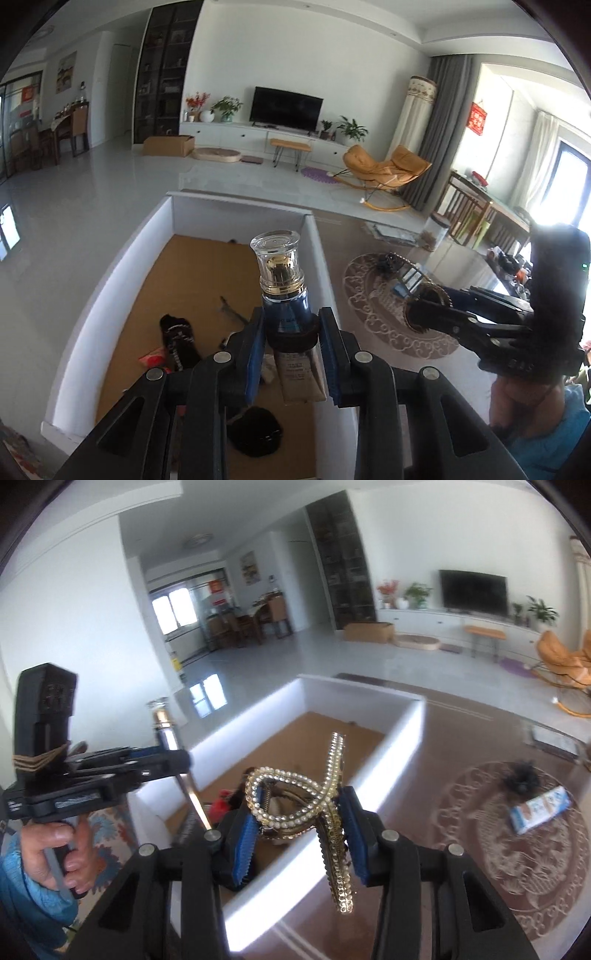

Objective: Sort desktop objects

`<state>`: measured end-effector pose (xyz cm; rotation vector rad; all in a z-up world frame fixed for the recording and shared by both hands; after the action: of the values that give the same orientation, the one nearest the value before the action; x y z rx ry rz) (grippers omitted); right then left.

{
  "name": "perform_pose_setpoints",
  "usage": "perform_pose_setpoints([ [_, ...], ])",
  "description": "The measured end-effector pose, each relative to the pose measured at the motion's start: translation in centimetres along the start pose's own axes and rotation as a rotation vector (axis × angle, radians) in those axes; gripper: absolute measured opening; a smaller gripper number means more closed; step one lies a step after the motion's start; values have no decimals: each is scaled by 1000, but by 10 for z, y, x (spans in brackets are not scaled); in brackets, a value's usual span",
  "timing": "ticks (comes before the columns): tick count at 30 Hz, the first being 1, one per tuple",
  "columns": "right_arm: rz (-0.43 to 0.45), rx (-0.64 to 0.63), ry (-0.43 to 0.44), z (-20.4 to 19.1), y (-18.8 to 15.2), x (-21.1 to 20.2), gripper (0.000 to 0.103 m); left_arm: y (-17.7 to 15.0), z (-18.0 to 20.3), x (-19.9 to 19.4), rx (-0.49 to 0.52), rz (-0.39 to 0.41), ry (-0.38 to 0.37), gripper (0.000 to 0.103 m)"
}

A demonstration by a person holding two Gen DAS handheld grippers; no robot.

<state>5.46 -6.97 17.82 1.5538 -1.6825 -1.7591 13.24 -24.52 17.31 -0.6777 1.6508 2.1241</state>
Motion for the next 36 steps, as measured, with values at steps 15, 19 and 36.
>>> perform_pose_setpoints([
  [15,-278,-225,116,-95,-71,141,44,0,-101,162,11,-306,116,30],
  [19,-257,-194,85,-87,-68,140,78,10,-97,184,34,-328,170,67],
  [36,-93,197,-614,158,-160,-20,95,11,49,98,172,-122,-47,78],
])
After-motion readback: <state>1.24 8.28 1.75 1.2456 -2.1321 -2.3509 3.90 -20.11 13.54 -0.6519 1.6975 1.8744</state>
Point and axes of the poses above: each gripper's, at about its wrist camera, not at the fingertips, and x roughly the way its jaws point, z to its right, y to its top, the point moved 3 cm from there along x, roughly the way its jaws point, and after that the axes turned 5 degrees about z, right-handed, at the moved point
